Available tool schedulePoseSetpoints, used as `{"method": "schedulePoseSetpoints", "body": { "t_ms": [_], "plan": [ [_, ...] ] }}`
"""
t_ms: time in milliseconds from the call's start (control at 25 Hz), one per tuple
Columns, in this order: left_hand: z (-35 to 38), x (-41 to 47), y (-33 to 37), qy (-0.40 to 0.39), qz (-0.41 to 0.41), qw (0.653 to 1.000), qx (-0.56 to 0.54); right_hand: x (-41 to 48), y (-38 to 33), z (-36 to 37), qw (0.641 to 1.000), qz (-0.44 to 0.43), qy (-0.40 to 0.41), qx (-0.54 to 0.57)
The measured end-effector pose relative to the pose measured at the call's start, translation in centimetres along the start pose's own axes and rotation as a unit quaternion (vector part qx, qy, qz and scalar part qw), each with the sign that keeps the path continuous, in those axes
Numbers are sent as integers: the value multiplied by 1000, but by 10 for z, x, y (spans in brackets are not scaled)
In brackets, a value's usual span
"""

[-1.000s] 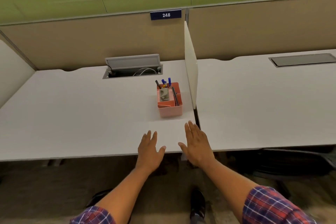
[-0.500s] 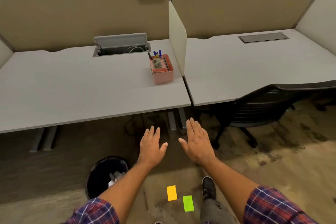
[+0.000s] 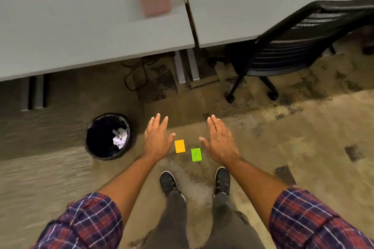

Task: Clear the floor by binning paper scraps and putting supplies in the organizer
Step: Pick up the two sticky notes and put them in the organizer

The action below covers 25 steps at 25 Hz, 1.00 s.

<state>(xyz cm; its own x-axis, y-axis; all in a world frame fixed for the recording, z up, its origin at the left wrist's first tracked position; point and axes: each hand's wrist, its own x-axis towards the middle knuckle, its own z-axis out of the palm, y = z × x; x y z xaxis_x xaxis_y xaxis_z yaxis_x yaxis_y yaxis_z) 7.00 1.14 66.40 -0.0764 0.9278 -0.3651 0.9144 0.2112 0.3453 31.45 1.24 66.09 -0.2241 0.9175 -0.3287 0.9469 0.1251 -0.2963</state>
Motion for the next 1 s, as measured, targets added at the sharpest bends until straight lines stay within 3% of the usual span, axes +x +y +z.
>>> {"method": "schedulePoseSetpoints", "body": {
  "t_ms": [280, 680, 880, 1000],
  "plan": [
    [132, 41, -49, -51, -43, 998, 4, 43, 68, 153, 995, 44, -71, 63],
    [431, 178, -184, -109, -48, 992, 28, 145, 171, 466, 986, -1, -164, -20],
    [535, 214, -217, -155, -29, 985, 67, 180, 184, 561, 981, -16, -188, -47],
    [574, 235, -226, -143, -19, 985, 98, 191, 190, 596, 978, -17, -200, -60]
  ]
}}
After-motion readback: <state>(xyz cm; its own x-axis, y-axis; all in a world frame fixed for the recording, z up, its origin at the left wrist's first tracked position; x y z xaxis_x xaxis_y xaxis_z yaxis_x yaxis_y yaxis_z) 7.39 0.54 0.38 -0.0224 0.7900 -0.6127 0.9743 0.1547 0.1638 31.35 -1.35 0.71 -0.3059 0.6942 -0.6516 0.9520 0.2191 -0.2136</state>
